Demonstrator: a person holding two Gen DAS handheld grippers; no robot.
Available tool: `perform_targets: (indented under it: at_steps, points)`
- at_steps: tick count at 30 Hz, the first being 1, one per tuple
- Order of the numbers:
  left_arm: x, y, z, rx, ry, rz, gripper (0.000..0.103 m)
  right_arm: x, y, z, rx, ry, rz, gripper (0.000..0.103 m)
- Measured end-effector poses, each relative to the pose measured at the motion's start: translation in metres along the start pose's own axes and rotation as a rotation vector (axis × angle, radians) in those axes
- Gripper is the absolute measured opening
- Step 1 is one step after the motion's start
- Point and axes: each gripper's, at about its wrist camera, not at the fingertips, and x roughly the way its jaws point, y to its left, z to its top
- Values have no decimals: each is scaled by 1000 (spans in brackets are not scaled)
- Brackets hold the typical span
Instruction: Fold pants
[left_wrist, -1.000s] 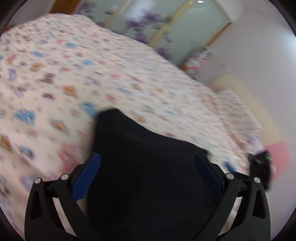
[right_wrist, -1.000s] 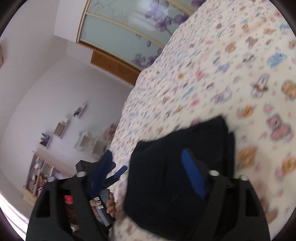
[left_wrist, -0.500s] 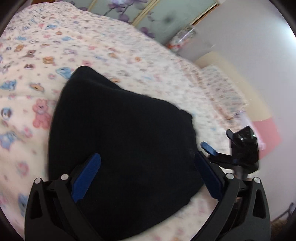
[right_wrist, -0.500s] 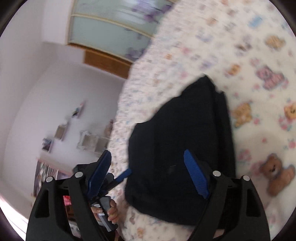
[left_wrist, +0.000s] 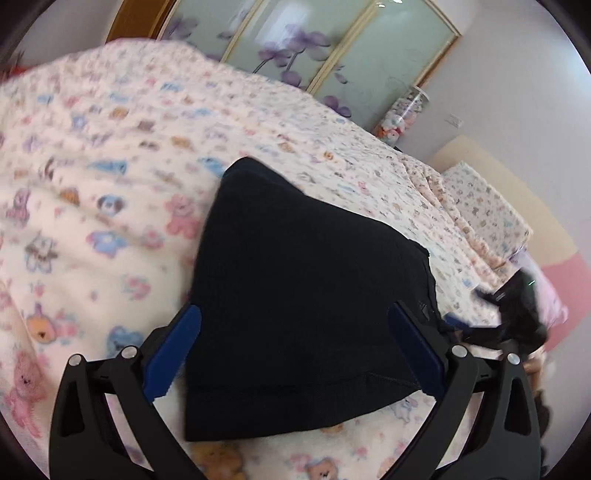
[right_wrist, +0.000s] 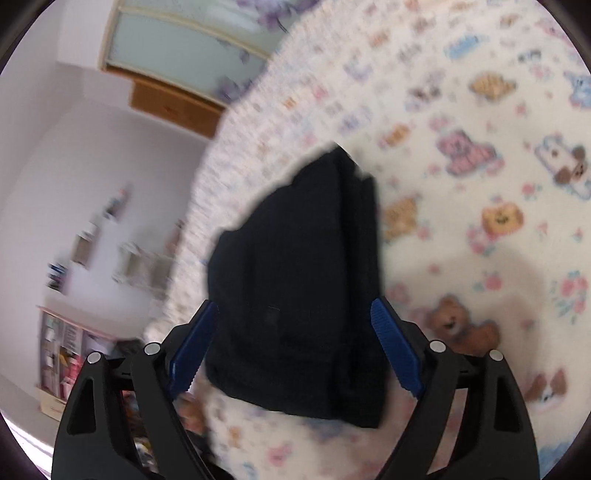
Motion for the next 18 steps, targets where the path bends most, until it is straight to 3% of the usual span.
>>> perform_targets:
  at_steps: [4, 8, 11, 15, 18]
  points:
    - [-4, 13, -2, -50, 0, 16, 101, 22, -4, -1, -25, 82, -60, 87]
    - [-4, 20, -8, -56, 21, 30, 101, 35, 6, 3, -83, 121, -33, 87]
    - [-5, 23, -9, -53, 28, 43, 101, 41, 2, 7, -77, 112, -21, 87]
    - [-3, 20, -10, -31, 38, 92, 101, 38, -4, 8, -47, 45, 66, 84]
    - [-8, 13, -9, 14, 18, 147, 101, 32, -7, 7, -47, 17, 86, 55]
